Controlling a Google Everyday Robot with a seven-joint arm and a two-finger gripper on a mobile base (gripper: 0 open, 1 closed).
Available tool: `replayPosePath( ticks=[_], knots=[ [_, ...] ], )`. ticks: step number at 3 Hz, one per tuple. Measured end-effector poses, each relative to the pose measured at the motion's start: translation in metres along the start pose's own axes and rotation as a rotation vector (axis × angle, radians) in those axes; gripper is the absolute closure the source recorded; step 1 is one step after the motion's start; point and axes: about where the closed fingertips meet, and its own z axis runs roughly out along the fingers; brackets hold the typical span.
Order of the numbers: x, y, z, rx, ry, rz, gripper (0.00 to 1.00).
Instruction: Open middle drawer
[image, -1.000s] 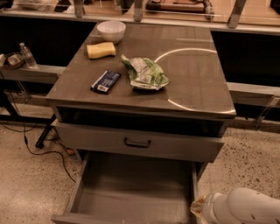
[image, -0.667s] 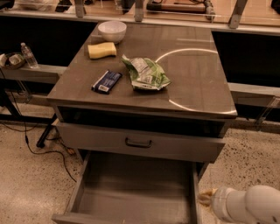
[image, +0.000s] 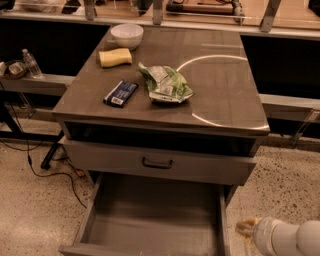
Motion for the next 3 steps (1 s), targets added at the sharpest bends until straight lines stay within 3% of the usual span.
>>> replayPosePath(
  ticks=[1, 3],
  knots=[
    [-0.007, -0.045, -0.025, 0.14, -0.018, -0.053, 1.0],
    [-0.004, -0.159, -0.114, 0.492, -0.034, -0.14, 1.0]
  ],
)
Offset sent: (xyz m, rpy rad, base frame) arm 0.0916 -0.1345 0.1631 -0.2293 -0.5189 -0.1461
